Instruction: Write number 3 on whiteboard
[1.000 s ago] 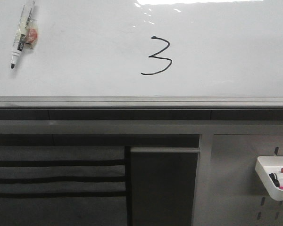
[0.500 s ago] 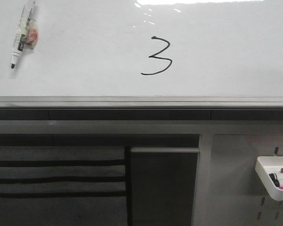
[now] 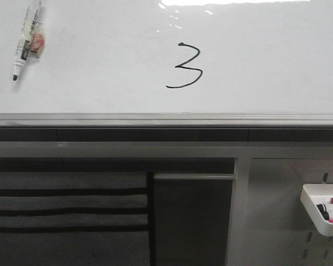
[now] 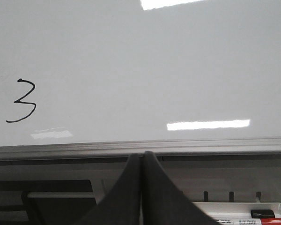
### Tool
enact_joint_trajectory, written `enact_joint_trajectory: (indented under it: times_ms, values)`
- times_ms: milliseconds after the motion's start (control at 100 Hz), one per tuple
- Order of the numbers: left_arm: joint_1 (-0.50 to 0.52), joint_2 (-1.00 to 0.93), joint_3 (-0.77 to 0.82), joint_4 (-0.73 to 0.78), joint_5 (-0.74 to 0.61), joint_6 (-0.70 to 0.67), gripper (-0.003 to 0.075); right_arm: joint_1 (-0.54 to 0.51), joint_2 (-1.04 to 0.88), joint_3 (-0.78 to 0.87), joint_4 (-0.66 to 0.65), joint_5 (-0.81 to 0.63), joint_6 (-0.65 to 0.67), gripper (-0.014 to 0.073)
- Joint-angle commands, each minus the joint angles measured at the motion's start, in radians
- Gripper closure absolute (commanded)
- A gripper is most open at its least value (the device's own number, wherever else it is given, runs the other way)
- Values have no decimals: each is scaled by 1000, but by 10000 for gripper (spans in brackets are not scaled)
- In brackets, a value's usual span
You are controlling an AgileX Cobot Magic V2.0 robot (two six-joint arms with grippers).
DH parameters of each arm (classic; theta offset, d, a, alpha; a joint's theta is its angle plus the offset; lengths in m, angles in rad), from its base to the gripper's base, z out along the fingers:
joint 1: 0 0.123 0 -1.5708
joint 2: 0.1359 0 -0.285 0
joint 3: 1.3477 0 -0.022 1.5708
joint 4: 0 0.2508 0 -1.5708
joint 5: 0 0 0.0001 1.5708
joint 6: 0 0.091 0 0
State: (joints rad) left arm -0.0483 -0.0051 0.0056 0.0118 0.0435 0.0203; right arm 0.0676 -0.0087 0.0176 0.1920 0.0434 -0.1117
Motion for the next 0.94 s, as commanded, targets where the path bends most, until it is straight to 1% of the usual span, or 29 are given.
enact_joint_trajectory:
  times_ms: [0,140,180,220,250,270,320,930]
  values:
    - [-6,-31,3,-2,-81,-7,738,-8,-18,16,4,-92,0,668]
    - [-6,-31,3,-2,-81,-7,738,-8,-20,20,-3,-82,17,668]
    - [-6,-31,3,-2,-81,-7,738,-8,-20,20,-73,-87,81,668]
    - [-6,-31,3,-2,-81,-7,738,-8,-20,20,-192,-96,166,668]
    - [-6,-31,3,-2,-81,-7,738,-8,-20,20,-242,-103,233,668]
    - [-6,-31,3,-2,-81,-7,738,-8,-20,20,-263,-106,247,668]
    - [-6,-31,3,-2,-81,-7,738,-8,-20,20,-268,-106,270,668]
    - [-6,-31,3,-2,-81,-7,738,-8,-20,20,-266,-108,270,668]
